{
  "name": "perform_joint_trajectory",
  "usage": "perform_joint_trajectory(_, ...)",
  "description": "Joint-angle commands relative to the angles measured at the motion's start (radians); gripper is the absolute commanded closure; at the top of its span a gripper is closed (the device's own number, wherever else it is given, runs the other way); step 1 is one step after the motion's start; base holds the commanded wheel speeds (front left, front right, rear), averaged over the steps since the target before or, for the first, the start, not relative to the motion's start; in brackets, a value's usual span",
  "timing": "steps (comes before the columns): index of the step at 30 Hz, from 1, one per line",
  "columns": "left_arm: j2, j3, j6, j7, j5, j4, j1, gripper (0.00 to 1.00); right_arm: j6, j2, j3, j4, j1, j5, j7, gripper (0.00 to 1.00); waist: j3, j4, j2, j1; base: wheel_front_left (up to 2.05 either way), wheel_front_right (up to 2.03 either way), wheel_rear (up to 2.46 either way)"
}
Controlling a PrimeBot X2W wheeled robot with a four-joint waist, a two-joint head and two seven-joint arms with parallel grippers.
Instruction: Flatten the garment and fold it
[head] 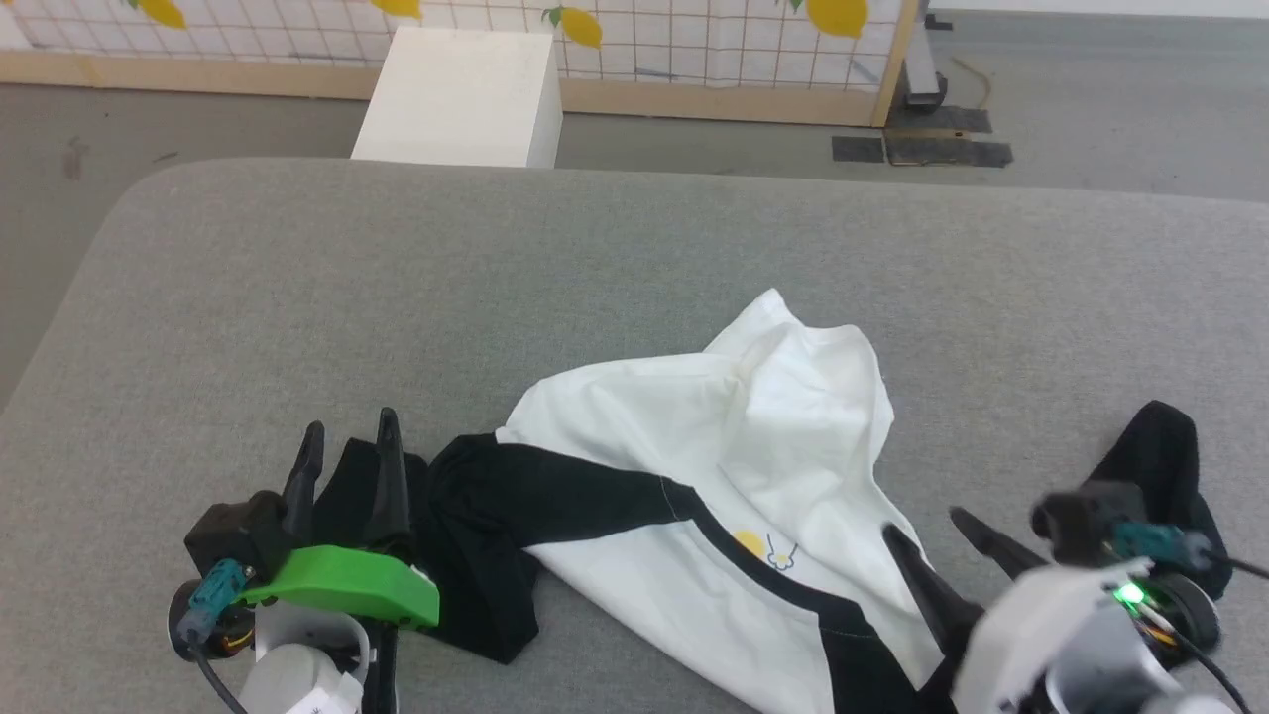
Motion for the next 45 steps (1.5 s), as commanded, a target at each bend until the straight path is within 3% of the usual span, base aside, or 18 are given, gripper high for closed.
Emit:
perform_joint_trajectory(1,-0.006,-0.004,-0.004,-0.004,0.011,-0.004,-0.004,0.00,-0.001,0.013,0.013,0.055,-0.057,-0.015,-0.028,0.00,0.018,0.017,0.0000,0.0001,0.00,0.00,0.00)
perform_joint_trajectory(8,-0.017,-0.029,-0.011,-0.004,0.016,-0.007,-0.044,0.00,-0.001,0.054,-0.024,0.354,-0.281,-0.083,-0.040,0.00,0.077,0.071,0.0000,0.0001,0.00,0.00,0.00)
perform_joint_trajectory(13,-0.024,-0.045,-0.016,-0.004,0.015,0.002,-0.071,0.00,-0.001,0.077,-0.076,0.536,-0.396,-0.094,0.049,0.00,0.107,0.108,0.0000,0.0001,0.00,0.00,0.00)
perform_joint_trajectory(14,-0.026,-0.048,-0.017,-0.004,0.014,0.004,-0.075,0.00,-0.001,0.079,-0.073,0.559,-0.411,-0.076,0.073,0.07,0.110,0.115,0.0000,0.0001,0.00,0.00,0.00)
perform_joint_trajectory(15,-0.027,-0.051,-0.018,-0.004,0.013,0.007,-0.079,0.00,-0.001,0.081,-0.073,0.584,-0.429,-0.058,0.097,0.59,0.114,0.120,0.0000,0.0001,0.00,0.00,0.00)
perform_joint_trajectory(16,-0.028,-0.054,-0.019,-0.004,0.013,0.008,-0.082,0.00,-0.001,0.081,-0.065,0.597,-0.447,-0.057,0.109,0.75,0.118,0.125,0.0000,0.0001,0.00,0.00,0.00)
perform_joint_trajectory(17,-0.029,-0.056,-0.019,-0.004,0.012,0.010,-0.085,0.00,-0.001,0.081,-0.063,0.612,-0.470,-0.059,0.115,1.00,0.123,0.129,0.0000,0.0001,0.00,0.00,0.00)
perform_joint_trajectory(20,-0.031,-0.063,-0.021,-0.004,0.011,0.012,-0.095,0.00,-0.001,0.062,-0.083,0.647,-0.540,-0.074,0.109,1.00,0.135,0.139,0.0000,0.0001,0.00,0.00,0.00)
perform_joint_trajectory(33,-0.036,-0.125,-0.022,-0.004,-0.020,0.006,-0.160,0.00,-0.001,-0.015,-0.291,0.871,-0.944,-0.322,-0.206,1.00,0.214,0.214,0.0000,0.0001,0.00,0.00,0.00)
perform_joint_trajectory(34,-0.036,-0.130,-0.019,-0.004,-0.025,0.005,-0.163,0.00,-0.001,-0.014,-0.305,0.902,-0.959,-0.334,-0.208,0.85,0.219,0.218,0.0000,0.0001,0.00,0.00,0.00)
perform_joint_trajectory(35,-0.036,-0.133,-0.016,-0.004,-0.027,0.004,-0.164,0.00,-0.001,-0.012,-0.308,0.928,-0.967,-0.338,-0.203,0.58,0.221,0.220,0.0000,0.0001,0.00,0.00,0.00)
perform_joint_trajectory(36,-0.036,-0.137,-0.014,-0.004,-0.030,0.004,-0.165,0.00,-0.001,-0.012,-0.314,0.956,-0.973,-0.340,-0.196,0.00,0.222,0.221,0.0000,0.0001,0.00,0.00,0.00)
perform_joint_trajectory(41,-0.036,-0.135,-0.009,-0.004,-0.018,0.007,-0.156,0.00,-0.001,-0.010,-0.287,1.016,-0.949,-0.297,-0.214,0.00,0.203,0.200,0.0000,0.0001,0.00,0.00,0.00)
perform_joint_trajectory(45,-0.034,-0.123,-0.020,-0.004,0.006,0.013,-0.137,0.00,-0.001,-0.010,-0.224,0.968,-0.857,-0.220,-0.312,0.00,0.155,0.154,0.0000,0.0001,0.00,0.00,0.00)
